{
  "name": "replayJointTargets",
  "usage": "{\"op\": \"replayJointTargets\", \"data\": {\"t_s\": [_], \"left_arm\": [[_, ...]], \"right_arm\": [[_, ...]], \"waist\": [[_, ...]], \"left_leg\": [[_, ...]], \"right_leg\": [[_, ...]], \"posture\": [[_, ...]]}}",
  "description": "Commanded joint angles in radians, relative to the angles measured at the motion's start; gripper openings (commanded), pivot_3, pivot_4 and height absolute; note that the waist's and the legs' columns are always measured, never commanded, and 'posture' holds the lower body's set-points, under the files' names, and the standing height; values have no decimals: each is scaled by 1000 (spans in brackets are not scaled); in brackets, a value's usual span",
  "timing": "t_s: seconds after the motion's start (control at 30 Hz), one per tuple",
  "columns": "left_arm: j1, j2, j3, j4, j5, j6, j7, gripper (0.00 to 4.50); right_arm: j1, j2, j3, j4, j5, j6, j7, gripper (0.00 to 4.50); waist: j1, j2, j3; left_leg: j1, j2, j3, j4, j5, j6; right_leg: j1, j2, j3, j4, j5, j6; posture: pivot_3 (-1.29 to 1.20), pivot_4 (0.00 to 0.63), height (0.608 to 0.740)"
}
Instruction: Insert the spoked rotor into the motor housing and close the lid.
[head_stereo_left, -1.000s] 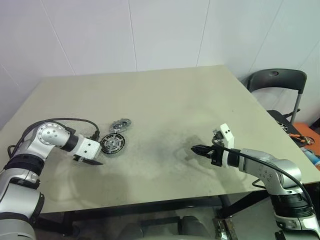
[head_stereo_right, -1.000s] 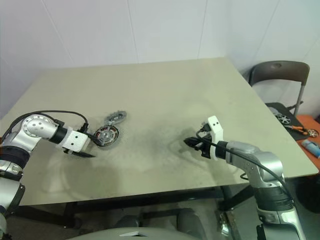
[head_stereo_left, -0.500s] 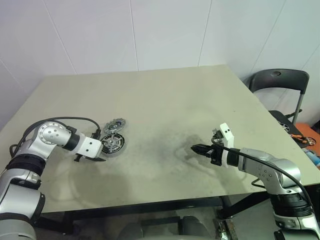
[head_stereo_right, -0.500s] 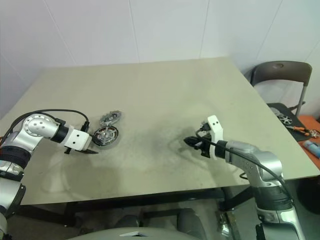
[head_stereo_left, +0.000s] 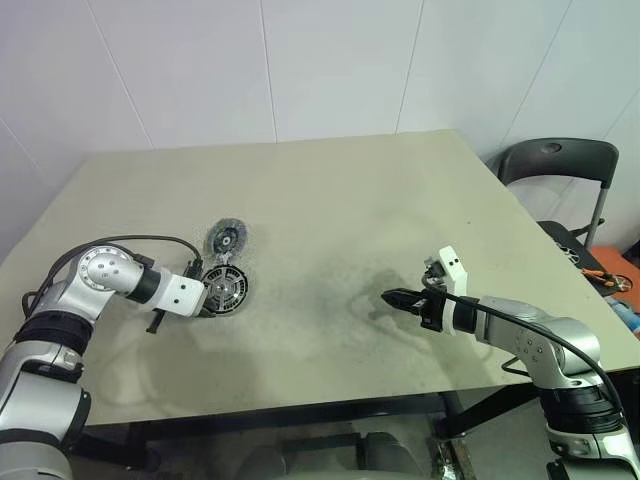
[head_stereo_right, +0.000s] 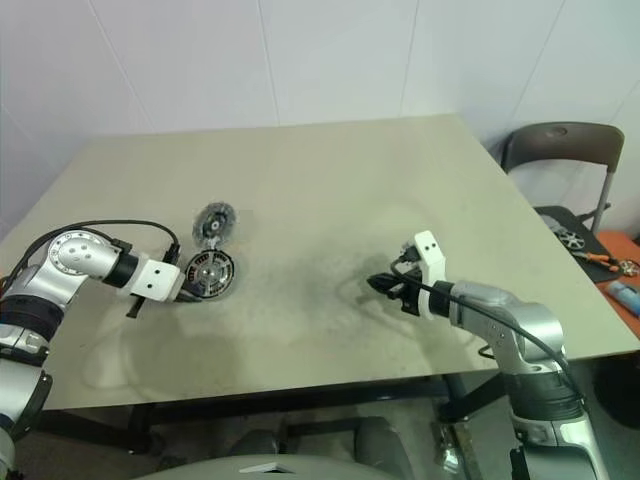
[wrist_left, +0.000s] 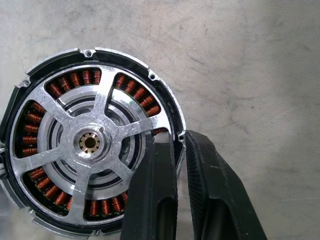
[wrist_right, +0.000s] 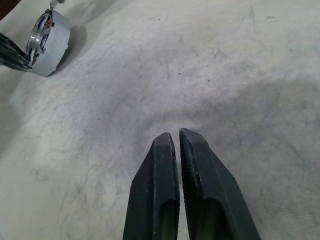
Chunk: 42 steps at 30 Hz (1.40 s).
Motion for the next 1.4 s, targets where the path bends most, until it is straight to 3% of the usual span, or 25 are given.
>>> {"op": "replayJointTargets", "data": {"t_s": [0.03, 0.83, 0.97, 1.13, 1.4], "left_arm": [[18, -4, -13, -18, 13, 4, -12, 43], [-26, -33, 22, 17, 36, -7, 60, 43], [-53, -71, 43, 1, 0, -36, 82, 43], [-74, -156, 70, -151, -126, 74, 43, 43], [-116, -190, 18, -183, -117, 27, -32, 43]], "right_arm": [[-27, 6, -18, -7, 4, -3, -4, 233], [-25, 22, -11, 8, -5, -7, -20, 233], [-20, 27, -7, 4, -5, -3, -23, 233], [-22, 28, -2, 3, -6, -1, -21, 233], [-38, 39, 7, 12, -13, 2, -22, 233]], "waist": [[0, 0, 0], [7, 1, 0], [14, 1, -1], [28, -1, 0], [-14, -1, 0]], "left_leg": [[0, 0, 0, 0, 0, 0], [0, 0, 0, 1, 0, 0], [0, 0, 0, 1, 0, 0], [-2, -1, -1, 4, 0, 0], [-2, 0, -1, -1, 0, 0]], "right_leg": [[0, 0, 0, 0, 0, 0], [1, 0, 0, 0, 0, 0], [1, 0, 0, 1, -1, 0], [0, 0, 0, -1, 1, -2], [-3, 0, 0, -1, 1, -1]], "posture": [[0, 0, 740], [0, 0, 740], [0, 0, 740], [0, 0, 740], [0, 0, 740]]}}
